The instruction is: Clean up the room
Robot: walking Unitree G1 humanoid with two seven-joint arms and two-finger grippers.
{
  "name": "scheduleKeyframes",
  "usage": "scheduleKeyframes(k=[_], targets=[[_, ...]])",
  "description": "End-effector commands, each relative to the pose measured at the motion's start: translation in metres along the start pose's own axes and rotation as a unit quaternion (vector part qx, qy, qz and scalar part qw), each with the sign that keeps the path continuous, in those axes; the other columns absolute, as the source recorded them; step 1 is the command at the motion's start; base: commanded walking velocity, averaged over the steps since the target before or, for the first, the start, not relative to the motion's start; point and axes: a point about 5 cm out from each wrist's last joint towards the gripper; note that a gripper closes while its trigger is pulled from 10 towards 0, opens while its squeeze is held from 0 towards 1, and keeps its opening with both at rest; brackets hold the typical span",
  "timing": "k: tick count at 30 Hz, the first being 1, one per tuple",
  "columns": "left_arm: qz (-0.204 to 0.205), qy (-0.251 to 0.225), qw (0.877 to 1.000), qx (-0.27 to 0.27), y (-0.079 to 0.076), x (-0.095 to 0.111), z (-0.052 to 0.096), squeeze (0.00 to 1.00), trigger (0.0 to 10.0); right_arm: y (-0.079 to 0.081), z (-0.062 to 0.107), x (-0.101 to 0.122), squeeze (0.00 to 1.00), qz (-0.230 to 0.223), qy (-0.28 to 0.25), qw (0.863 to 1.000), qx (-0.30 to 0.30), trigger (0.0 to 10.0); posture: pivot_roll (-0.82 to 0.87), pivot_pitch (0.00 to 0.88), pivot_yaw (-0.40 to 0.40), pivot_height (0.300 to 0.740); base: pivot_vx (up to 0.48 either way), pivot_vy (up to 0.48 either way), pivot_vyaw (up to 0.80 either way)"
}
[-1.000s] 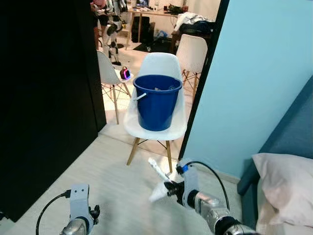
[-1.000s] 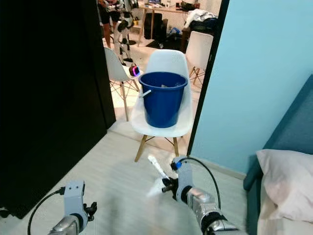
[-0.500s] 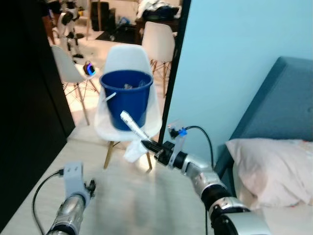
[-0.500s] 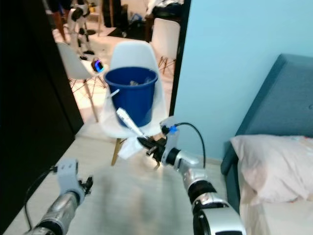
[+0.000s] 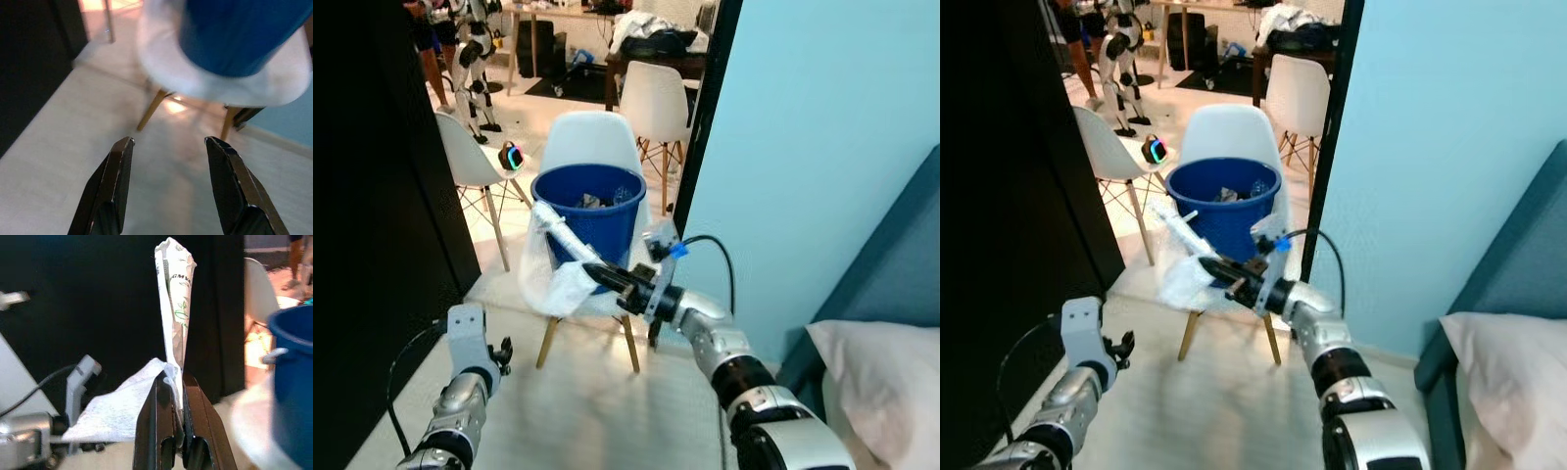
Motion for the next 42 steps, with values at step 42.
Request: scheduleKeyframes(k=[42], targets=[[-0.006,0.007,1.0,-0.023,-0.018,-0.009,0.001,0.0,10.0,-0.028,-0.002,0.01,0.0,0.062,0.074,0.979,-0.182,10.0,-0.01,0.0,-0.064,0.74,0.36,0.0,-0.12]])
Point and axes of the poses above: a point about 5 cm out from each wrist's last joint towards the gripper, its own z axis pointing back from the gripper into the wrist, its own x axis along the axis of the wrist's last joint, y = z × x, and after that the axes turned 11 degrees about z, right-handed
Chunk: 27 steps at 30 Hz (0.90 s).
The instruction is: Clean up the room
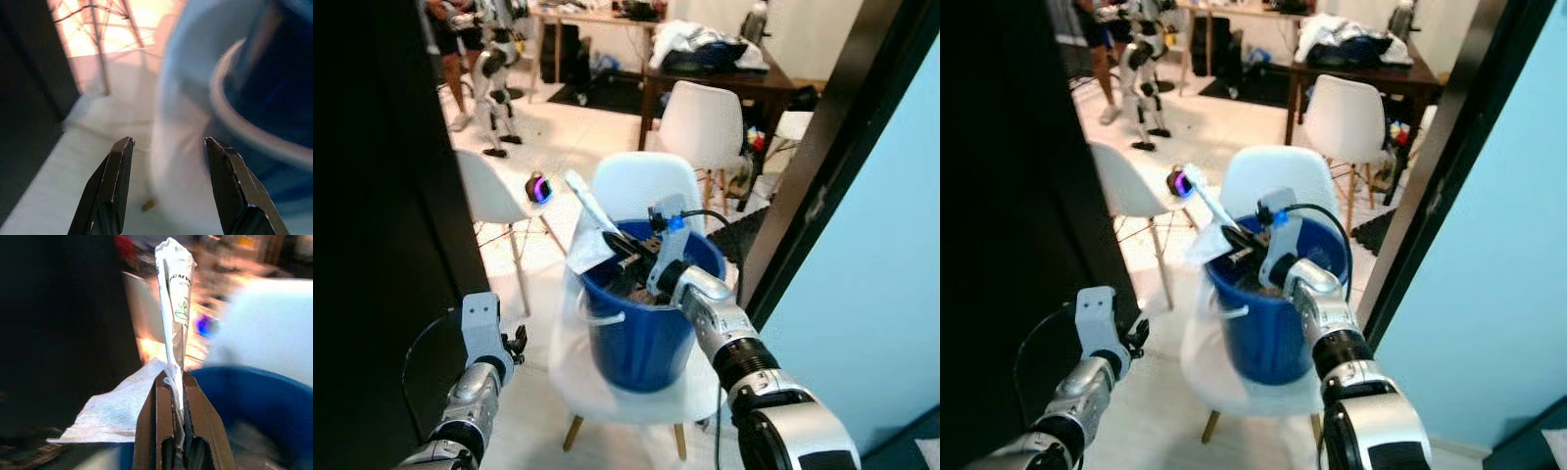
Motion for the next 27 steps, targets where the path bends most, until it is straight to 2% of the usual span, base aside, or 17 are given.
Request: scheduleKeyframes(k=[1,4,9,14,17,22,25,27], targets=[[-0.006,0.017,1.0,0.014,0.003,-0.01,0.003,0.0,10.0,0.002,0.0,-0.008,0.0,0.014,0.034,0.999,-0.008,10.0,-0.01,0.0,-0.064,0.74,0.0,0.0,0.0],[-0.008,0.016,1.0,0.023,0.006,-0.01,0.004,0.0,10.0,0.002,0.002,-0.017,0.0,0.034,0.068,0.997,-0.019,10.0,-0.01,0.0,-0.065,0.74,0.0,0.0,0.0],[-0.016,0.01,0.999,0.033,0.012,-0.007,0.005,0.0,10.0,-0.001,0.005,-0.032,0.0,0.035,0.115,0.991,-0.056,10.0,0.0,0.0,-0.064,0.74,0.0,0.0,0.0],[-0.022,0.003,0.999,0.038,0.014,-0.005,0.005,0.0,10.0,-0.001,0.006,-0.037,0.0,0.052,0.139,0.987,-0.065,10.0,0.0,0.0,-0.064,0.74,0.0,0.0,0.0],[-0.029,-0.014,0.998,0.051,0.021,0.0,0.006,0.0,10.0,-0.005,0.008,-0.043,0.0,0.071,0.177,0.977,-0.1,10.0,0.02,0.0,-0.069,0.74,0.0,0.0,0.0],[-0.029,-0.04,0.997,0.054,0.025,0.009,0.006,0.0,10.0,-0.006,0.006,-0.042,0.0,0.094,0.192,0.969,-0.123,10.0,0.04,0.0,-0.07,0.74,0.0,0.0,0.0],[-0.032,-0.059,0.996,0.05,0.025,0.015,0.007,0.0,10.0,-0.008,0.002,-0.035,0.0,0.108,0.181,0.968,-0.139,10.0,0.05,0.003,-0.069,0.74,0.0,0.0,0.0],[-0.04,-0.085,0.995,0.037,0.023,0.022,0.009,0.0,10.0,-0.009,-0.005,-0.023,0.0,0.12,0.16,0.968,-0.149,10.0,0.07,0.056,-0.065,0.74,0.0,0.0,0.0]])
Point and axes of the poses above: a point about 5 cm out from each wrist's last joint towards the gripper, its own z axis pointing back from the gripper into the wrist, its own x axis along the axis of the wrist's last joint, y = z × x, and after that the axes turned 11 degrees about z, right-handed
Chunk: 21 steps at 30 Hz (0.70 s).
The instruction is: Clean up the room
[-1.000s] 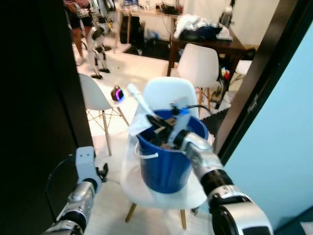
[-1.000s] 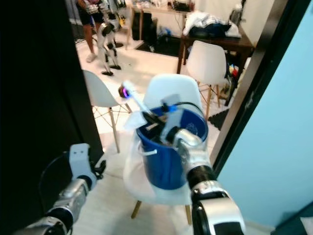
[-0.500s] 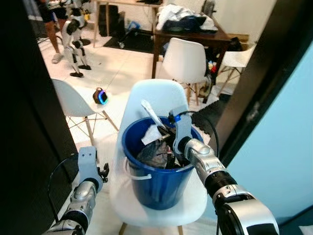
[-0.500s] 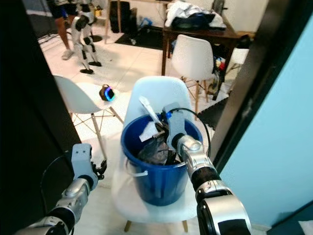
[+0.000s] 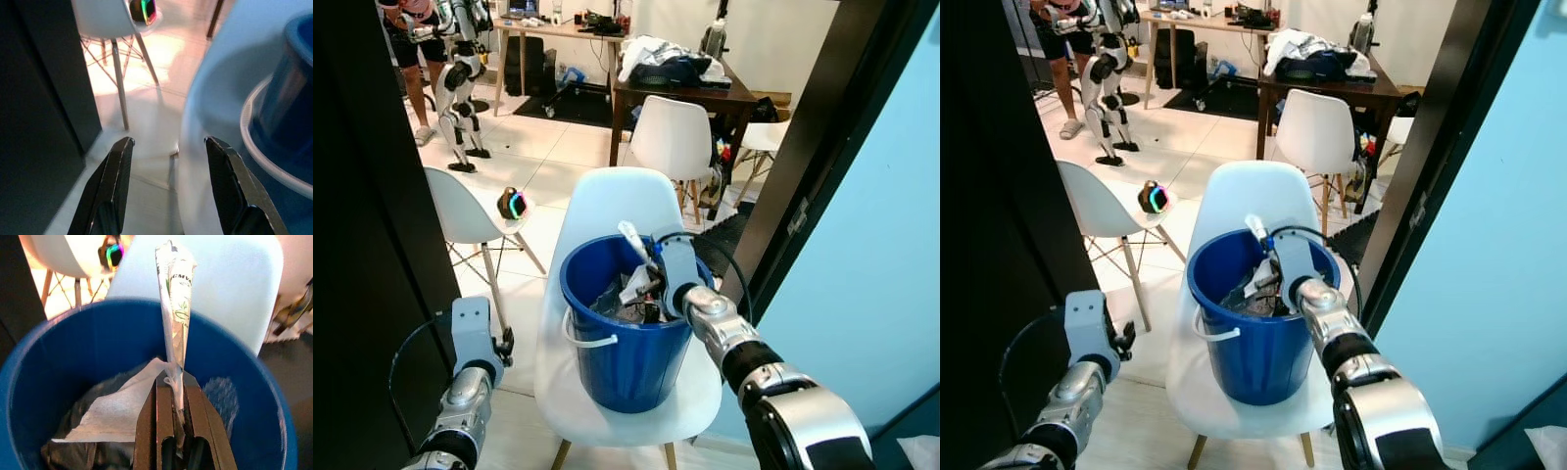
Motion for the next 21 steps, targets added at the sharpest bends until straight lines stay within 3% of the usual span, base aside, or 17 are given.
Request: scheduleKeyframes(k=[1,9,18,19,20,21], targets=[[-0.012,-0.012,1.0,-0.011,0.0,0.003,0.001,0.0,10.0,-0.001,-0.002,0.006,0.0,0.019,-0.007,1.0,-0.008,10.0,0.07,0.056,-0.065,0.74,0.0,0.0,0.0],[-0.024,-0.058,0.998,-0.027,-0.004,0.023,0.005,0.0,10.0,-0.003,-0.007,0.027,0.0,0.058,-0.021,0.998,-0.032,10.0,0.09,0.122,-0.07,0.74,0.0,0.0,0.0],[-0.02,-0.074,0.997,-0.023,-0.002,0.033,0.011,0.0,10.0,-0.013,-0.008,0.034,0.01,0.097,-0.006,0.993,-0.069,10.0,0.09,0.149,-0.077,0.74,0.0,0.0,0.0],[-0.02,-0.074,0.997,-0.023,-0.002,0.033,0.012,0.0,10.0,-0.015,-0.008,0.034,0.66,0.105,-0.002,0.991,-0.079,10.0,0.09,0.153,-0.079,0.74,0.0,0.0,0.0],[-0.019,-0.073,0.997,-0.023,-0.003,0.032,0.014,0.0,10.0,-0.019,-0.007,0.035,1.0,0.114,0.0,0.989,-0.091,10.0,0.09,0.153,-0.081,0.74,0.0,0.0,0.0],[-0.019,-0.073,0.997,-0.023,-0.003,0.032,0.014,0.0,10.0,-0.019,-0.007,0.035,1.0,0.114,0.0,0.989,-0.091,10.0,0.09,0.153,-0.081,0.74,0.0,0.0,0.0]])
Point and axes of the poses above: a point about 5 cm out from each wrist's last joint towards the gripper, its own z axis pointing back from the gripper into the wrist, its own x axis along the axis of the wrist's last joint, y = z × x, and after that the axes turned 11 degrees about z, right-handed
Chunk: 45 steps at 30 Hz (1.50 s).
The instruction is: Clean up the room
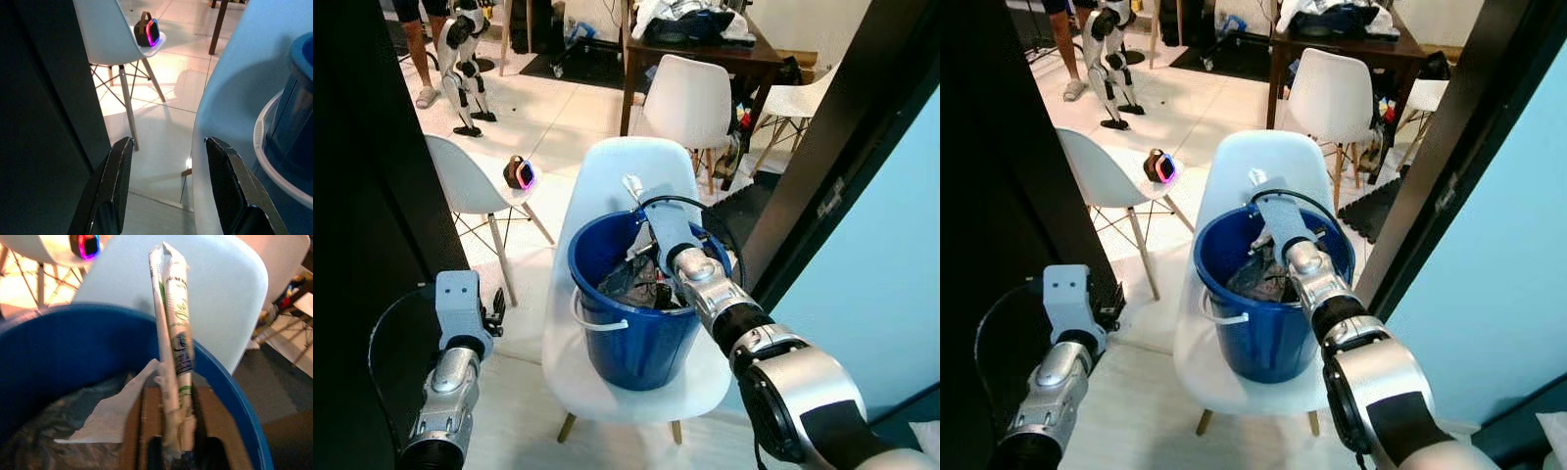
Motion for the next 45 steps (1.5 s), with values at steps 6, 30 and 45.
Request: scheduleKeyframes(k=[6,30,45], targets=[[0.004,0.021,1.0,0.002,-0.003,-0.008,0.009,0.0,10.0,-0.016,-0.001,0.0,1.0,0.04,0.014,0.998,-0.043,10.0,0.09,0.144,-0.085,0.74,0.0,0.0,0.0],[0.037,0.03,0.999,-0.003,-0.024,0.006,-0.026,0.0,10.0,-0.06,0.002,-0.002,1.0,0.007,-0.001,0.993,-0.121,10.0,0.04,0.0,-0.087,0.74,0.0,0.0,0.0],[0.031,0.069,0.997,0.028,-0.017,-0.013,-0.024,0.0,10.0,-0.071,0.012,-0.024,0.0,-0.046,-0.026,0.991,-0.125,10.0,0.01,0.0,-0.075,0.74,0.0,0.0,0.0]])
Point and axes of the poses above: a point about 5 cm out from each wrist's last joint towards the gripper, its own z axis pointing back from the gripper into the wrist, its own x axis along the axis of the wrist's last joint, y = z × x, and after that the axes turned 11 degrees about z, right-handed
